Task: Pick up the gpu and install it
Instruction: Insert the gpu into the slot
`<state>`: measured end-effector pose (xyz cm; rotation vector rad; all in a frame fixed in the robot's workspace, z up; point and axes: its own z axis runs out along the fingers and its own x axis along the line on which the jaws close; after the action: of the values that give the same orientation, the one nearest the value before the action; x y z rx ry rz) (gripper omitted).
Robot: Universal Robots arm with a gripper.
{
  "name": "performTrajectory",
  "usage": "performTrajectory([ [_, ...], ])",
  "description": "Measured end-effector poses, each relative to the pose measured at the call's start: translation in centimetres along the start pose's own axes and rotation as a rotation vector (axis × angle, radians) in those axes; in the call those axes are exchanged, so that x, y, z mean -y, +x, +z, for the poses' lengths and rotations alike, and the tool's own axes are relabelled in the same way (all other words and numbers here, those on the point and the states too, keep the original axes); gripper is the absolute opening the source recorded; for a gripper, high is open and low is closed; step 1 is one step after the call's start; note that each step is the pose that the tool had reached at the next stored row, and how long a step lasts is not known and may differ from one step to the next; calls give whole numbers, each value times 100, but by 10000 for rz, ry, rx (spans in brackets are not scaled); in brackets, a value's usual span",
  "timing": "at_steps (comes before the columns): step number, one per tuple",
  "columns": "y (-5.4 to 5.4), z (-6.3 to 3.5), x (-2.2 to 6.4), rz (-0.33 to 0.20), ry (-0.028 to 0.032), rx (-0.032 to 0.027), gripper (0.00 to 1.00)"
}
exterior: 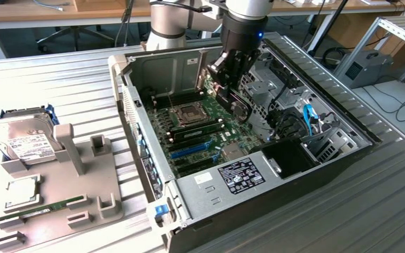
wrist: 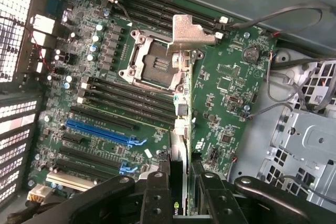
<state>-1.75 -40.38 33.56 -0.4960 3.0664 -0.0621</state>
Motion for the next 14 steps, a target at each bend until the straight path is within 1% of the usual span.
performTrajectory([
  [14, 0, 0, 0, -577, -16, 26, 26],
])
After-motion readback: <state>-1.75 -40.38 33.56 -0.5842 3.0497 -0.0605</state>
